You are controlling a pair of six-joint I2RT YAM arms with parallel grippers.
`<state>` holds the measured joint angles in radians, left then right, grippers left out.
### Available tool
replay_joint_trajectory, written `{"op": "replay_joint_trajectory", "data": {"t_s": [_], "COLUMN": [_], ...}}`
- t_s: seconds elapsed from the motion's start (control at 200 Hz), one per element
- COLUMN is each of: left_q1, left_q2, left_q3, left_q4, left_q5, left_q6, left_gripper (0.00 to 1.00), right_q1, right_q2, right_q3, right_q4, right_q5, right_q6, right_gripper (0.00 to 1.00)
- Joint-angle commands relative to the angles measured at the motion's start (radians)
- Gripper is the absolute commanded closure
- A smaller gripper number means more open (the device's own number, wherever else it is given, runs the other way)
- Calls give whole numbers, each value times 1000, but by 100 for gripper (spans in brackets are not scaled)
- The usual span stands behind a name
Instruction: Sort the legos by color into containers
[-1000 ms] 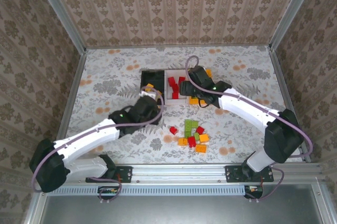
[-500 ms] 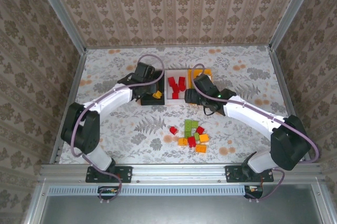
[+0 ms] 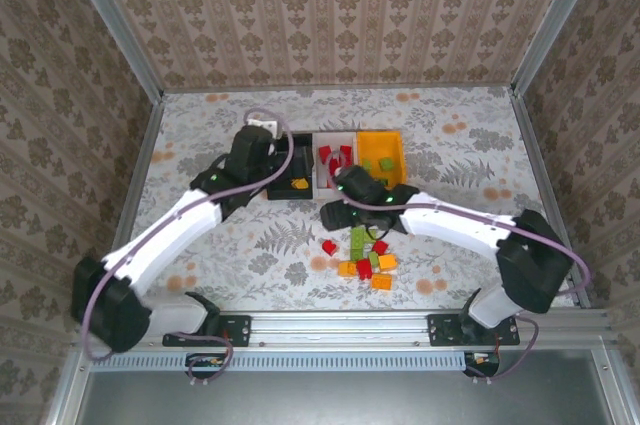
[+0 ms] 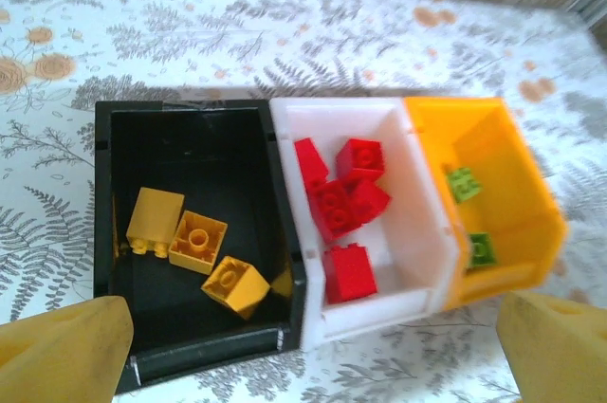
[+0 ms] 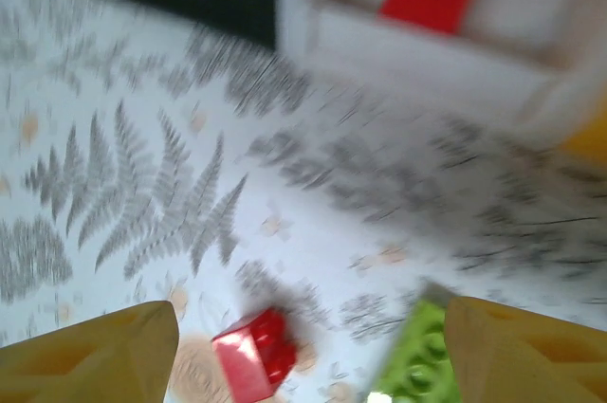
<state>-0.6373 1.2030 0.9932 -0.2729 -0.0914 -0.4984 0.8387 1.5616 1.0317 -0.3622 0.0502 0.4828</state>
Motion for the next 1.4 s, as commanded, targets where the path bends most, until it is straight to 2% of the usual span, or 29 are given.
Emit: {"op": "replay_joint_trajectory", "data": {"t_s": [0.0,0.28,0.5,0.605,0.7,0.94,1.075,1.26,1.395], "left_q1": [-20,-38,-38,-35,-36,-37,-37,-47,-71], "left_q2": [-119,-427,-511,-542,-569,-608,-589,-530,-485], "left_q3": [-117,-396,-493,-508,-516,-531,-544,-541,-529], "left_q4": [-27,-111,-135,-149,-169,-178,-151,-115,-93], "left_q5": [-59,-140,-166,-174,-184,-162,-132,-85,-62], "left_q6": [-61,-186,-249,-252,-250,-247,-244,-225,-206], "left_gripper": [0,0,0,0,0,0,0,0,0], "right_q1": [46,118,130,129,124,-5,-110,-178,-209], "right_q2": [78,199,237,206,155,76,167,339,417], "right_q3": [42,49,37,38,52,157,281,479,573], "right_q4": [-17,-24,10,26,26,-4,-47,-141,-169], "right_q5": [-23,-11,-13,-9,16,87,126,186,187], "right_q6": [-56,-56,-44,-49,-60,-30,5,9,21], "right_gripper": [26,37,63,72,76,76,75,73,64]}}
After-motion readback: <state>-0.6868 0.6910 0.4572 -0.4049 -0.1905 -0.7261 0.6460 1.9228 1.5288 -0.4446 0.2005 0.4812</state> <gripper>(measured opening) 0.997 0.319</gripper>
